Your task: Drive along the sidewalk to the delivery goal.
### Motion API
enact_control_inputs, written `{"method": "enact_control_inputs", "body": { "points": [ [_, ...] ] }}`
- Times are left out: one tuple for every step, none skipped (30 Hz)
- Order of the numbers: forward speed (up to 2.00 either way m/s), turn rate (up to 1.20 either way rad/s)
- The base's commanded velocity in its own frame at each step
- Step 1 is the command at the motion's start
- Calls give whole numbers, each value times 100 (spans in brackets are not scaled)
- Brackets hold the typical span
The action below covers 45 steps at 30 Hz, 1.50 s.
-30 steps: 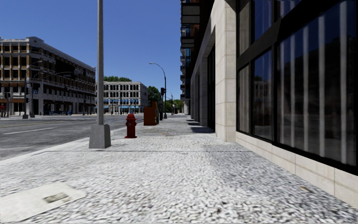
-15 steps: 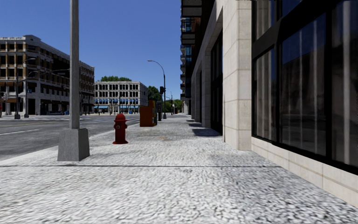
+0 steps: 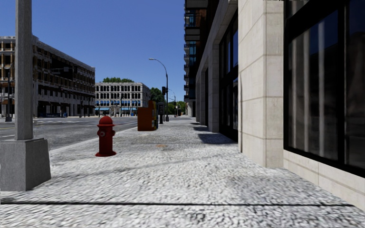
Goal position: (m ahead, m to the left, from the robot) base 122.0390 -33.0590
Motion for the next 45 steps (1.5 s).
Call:
{"method": "enact_control_inputs", "body": {
  "points": [
    [200,0],
    [200,0],
    [200,0],
    [200,0],
    [200,0],
    [200,0],
    [200,0],
    [200,0],
    [200,0],
    [200,0],
    [200,0],
    [200,0],
    [200,0],
    [200,0],
    [200,0],
    [200,0],
    [200,0],
    [200,0],
    [200,0],
    [200,0],
    [200,0],
    [200,0],
    [200,0],
    [200,0],
    [200,0],
    [200,0],
    [200,0],
    [200,0],
    [200,0],
    [200,0],
    [200,0],
    [200,0],
    [200,0],
    [200,0],
    [200,0],
    [200,0],
    [200,0],
    [200,0],
    [200,0],
    [200,0],
    [200,0],
    [200,0],
    [200,0],
    [200,0],
    [200,0]
  ]
}}
